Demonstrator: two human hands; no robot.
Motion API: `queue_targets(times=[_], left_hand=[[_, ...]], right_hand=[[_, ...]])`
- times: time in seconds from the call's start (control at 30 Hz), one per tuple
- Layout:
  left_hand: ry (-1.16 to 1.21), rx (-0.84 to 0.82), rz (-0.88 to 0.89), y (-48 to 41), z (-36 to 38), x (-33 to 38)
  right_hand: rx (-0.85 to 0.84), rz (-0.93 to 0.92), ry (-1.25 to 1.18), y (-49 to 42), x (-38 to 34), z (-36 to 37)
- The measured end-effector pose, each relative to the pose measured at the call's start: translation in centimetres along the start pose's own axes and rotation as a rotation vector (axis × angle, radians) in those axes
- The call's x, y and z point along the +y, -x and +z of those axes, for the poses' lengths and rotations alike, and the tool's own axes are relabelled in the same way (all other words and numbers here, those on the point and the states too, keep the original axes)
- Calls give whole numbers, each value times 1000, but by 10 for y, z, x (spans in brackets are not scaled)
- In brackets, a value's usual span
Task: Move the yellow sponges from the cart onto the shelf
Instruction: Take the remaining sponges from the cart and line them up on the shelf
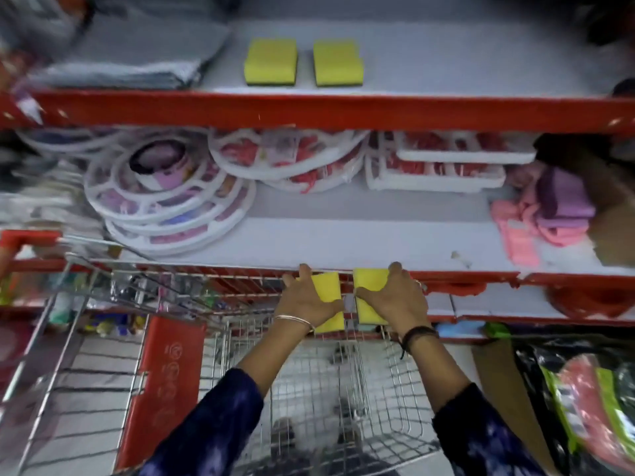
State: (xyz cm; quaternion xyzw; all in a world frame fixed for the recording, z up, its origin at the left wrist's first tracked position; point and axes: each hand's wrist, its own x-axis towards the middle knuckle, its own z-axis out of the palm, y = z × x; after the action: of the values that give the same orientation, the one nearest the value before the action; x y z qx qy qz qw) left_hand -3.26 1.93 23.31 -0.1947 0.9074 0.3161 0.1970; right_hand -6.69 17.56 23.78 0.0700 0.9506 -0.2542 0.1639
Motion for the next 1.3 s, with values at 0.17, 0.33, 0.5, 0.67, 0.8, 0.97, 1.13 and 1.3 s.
queue_targets(times=[0.17, 0.33, 0.5, 0.67, 0.8, 0.97, 1.13, 1.3], left_hand=[[-34, 65, 103, 18, -63, 47], [-66, 146, 203, 25, -126, 97], [-74, 262, 324, 20, -186, 161], [-86, 323, 333, -14, -227, 226], [-165, 354, 322, -41, -237, 267], [-253, 297, 283, -72, -230, 297], [-315, 273, 216, -97, -215, 308], [-440, 312, 223, -107, -204, 305]], right_hand=[[64, -65, -32, 7, -35, -71], [135, -132, -41, 14, -63, -144], [258, -211, -46, 9, -92, -213], [370, -225, -90, -30, -119, -267], [380, -191, -60, -75, -134, -289], [349, -148, -18, -120, -141, -294], [289, -96, 21, -152, -144, -292], [275, -79, 58, -169, -134, -279]])
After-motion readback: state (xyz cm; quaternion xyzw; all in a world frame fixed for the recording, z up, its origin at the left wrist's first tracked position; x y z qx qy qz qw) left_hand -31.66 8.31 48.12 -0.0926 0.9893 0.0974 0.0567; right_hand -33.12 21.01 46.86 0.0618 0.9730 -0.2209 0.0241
